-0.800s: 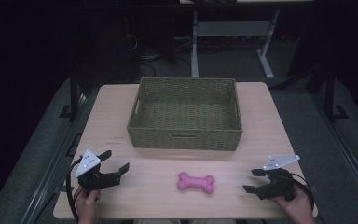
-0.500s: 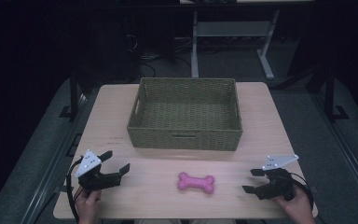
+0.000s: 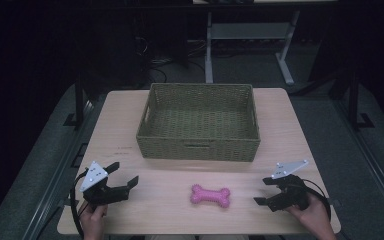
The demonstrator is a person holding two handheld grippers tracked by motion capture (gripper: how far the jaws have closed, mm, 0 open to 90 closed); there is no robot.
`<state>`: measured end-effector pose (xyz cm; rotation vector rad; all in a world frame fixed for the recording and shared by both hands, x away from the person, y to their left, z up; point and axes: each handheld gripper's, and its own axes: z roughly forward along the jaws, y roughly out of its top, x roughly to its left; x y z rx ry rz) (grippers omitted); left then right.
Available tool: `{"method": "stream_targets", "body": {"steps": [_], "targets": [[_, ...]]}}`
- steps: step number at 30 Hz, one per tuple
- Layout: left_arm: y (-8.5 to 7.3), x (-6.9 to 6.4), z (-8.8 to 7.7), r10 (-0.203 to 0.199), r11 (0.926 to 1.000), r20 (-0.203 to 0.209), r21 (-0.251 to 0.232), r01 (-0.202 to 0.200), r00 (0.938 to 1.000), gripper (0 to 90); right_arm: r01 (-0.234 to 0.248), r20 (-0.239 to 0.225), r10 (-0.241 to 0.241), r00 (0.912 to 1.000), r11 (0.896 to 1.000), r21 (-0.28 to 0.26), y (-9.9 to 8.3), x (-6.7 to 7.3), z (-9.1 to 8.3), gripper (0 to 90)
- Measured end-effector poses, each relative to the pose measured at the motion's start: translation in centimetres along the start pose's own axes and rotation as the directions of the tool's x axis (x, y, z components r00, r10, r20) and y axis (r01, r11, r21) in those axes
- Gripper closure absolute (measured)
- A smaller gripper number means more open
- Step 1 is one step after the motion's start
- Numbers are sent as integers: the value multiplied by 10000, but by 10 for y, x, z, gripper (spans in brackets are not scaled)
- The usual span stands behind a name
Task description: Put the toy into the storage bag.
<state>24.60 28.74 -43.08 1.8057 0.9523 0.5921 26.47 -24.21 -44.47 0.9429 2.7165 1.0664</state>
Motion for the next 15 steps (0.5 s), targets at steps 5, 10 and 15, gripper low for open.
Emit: {"method": "stream_targets", "body": {"steps": [5, 10, 15], "targets": [[0, 1, 1, -49, 10000, -2, 61, 49, 10000, 138, 145, -127, -146, 9998, 9999, -47, 7, 2, -1, 207], [0, 0, 1, 1, 10000, -28, 76, -1, 10000, 138, 458, -316, -457, 9985, 9989, 54, 20, 7, -4, 205], [-1, 0, 0, 39, 10000, -63, 33, -39, 10000, 138, 774, -442, -765, 9961, 9968, 181, 31, 12, -5, 202]]}}
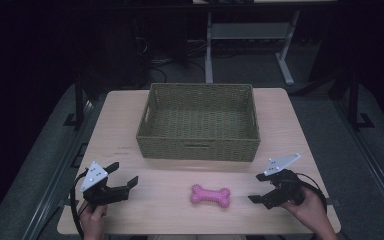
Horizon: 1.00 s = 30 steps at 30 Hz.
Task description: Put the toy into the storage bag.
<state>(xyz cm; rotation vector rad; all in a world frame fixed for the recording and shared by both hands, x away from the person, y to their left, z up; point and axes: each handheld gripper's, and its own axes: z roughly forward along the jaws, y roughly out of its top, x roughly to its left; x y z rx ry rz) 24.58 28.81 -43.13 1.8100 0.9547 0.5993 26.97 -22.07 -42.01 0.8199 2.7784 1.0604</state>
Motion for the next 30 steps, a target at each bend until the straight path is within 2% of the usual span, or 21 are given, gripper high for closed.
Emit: {"method": "stream_targets", "body": {"steps": [4, 14, 17, 30], "targets": [[0, 2, -1, -100, 9999, -5, -52, 100, 9999, 139, 126, 48, -127, 9999, 9998, 125, 6, 2, 1, 202], [-1, 2, 0, -124, 9999, -73, 26, 124, 9999, 139, 377, -214, -369, 9991, 9985, 389, 19, 3, 8, 198], [0, 2, 0, -79, 10000, -58, -9, 79, 10000, 138, 605, -282, -589, 9979, 9964, 597, 24, 5, 11, 198], [0, 2, -1, -101, 9999, -61, -36, 100, 9999, 138, 1090, -584, -1042, 9928, 9903, 859, 42, 10, 19, 187]]}}
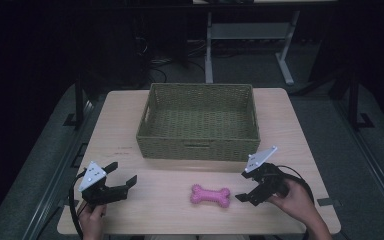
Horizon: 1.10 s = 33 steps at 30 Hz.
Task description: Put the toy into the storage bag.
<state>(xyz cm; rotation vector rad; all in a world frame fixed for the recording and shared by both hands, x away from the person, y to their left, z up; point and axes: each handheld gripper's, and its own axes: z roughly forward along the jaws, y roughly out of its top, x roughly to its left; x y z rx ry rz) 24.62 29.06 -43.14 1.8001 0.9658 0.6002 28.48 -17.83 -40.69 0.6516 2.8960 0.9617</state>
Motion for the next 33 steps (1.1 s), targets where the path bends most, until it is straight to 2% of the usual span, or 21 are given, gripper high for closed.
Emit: {"method": "stream_targets", "body": {"steps": [2, 10, 25, 28, 33], "targets": [[0, 0, 0, 51, 10000, 16, -10, -51, 10000, 138, 197, -36, -197, 9998, 9997, 165, 6, 0, 2, 184], [1, -2, -1, 98, 9999, 29, -38, -98, 9999, 138, 441, -254, -432, 9987, 9984, 342, 16, 2, 9, 182], [1, -1, -3, 55, 10000, -8, -74, -55, 10000, 138, 934, -571, -910, 9942, 9948, 409, 40, 7, 15, 173], [1, -1, -3, 117, 9999, -47, -98, -117, 9999, 138, 1150, -595, -1125, 9919, 9925, 418, 47, 11, 17, 171], [1, 0, -3, 20, 9999, -20, -144, -20, 10000, 138, 1222, -790, -1185, 9898, 9916, 432, 52, 12, 20, 171]]}}
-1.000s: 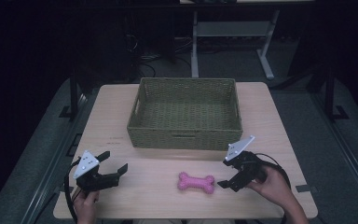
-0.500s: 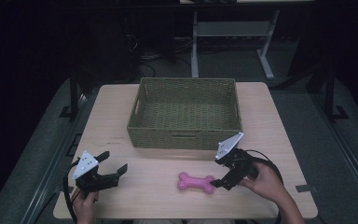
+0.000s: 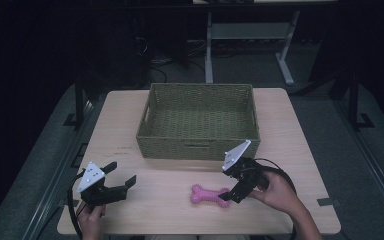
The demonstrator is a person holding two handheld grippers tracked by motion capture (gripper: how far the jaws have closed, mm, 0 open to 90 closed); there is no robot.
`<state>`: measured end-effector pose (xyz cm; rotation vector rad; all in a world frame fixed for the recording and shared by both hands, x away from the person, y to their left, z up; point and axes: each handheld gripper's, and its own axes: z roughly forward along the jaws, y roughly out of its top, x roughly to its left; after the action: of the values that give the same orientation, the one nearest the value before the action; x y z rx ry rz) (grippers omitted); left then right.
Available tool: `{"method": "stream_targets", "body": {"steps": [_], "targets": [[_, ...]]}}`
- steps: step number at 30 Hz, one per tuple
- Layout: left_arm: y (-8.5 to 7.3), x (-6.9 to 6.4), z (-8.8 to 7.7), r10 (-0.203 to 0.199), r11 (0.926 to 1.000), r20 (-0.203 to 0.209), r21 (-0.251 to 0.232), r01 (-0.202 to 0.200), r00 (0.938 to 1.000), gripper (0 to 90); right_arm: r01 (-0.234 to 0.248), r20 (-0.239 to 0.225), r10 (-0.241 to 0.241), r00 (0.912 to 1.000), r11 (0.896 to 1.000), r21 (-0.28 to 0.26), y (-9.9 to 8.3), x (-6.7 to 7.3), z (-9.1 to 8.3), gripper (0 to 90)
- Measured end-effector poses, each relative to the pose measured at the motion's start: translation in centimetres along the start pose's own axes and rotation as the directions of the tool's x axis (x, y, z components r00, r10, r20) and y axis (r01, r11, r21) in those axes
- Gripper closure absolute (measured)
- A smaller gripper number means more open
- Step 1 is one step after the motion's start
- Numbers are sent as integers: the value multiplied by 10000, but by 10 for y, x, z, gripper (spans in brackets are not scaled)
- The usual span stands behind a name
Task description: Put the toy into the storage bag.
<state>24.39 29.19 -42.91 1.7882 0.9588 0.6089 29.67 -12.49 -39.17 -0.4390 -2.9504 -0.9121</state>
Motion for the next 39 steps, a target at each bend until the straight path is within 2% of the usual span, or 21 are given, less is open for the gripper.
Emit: {"method": "stream_targets", "body": {"steps": [16, 23, 33, 35, 39], "targets": [[0, 0, 0, 22, 10000, 23, -21, -22, 10000, 138, 404, -489, -371, 9981, 9969, 675, 16, 6, 29, 171], [0, 0, 0, -40, 10000, 82, -80, 41, 10000, 139, 539, -369, -506, 9980, 9940, 953, 19, 8, 38, 175], [1, -2, 0, 82, 9998, 123, -155, -80, 9999, 138, 715, -322, -676, 9972, 9872, 1424, 22, 9, 52, 237], [1, -1, 0, 53, 9999, 139, -150, -51, 9999, 139, 741, -405, -688, 9968, 9860, 1494, 23, 8, 54, 284], [0, -1, 0, 79, 9999, 116, -132, -77, 9999, 138, 836, -316, -796, 9963, 9834, 1613, 22, 8, 56, 316]]}}
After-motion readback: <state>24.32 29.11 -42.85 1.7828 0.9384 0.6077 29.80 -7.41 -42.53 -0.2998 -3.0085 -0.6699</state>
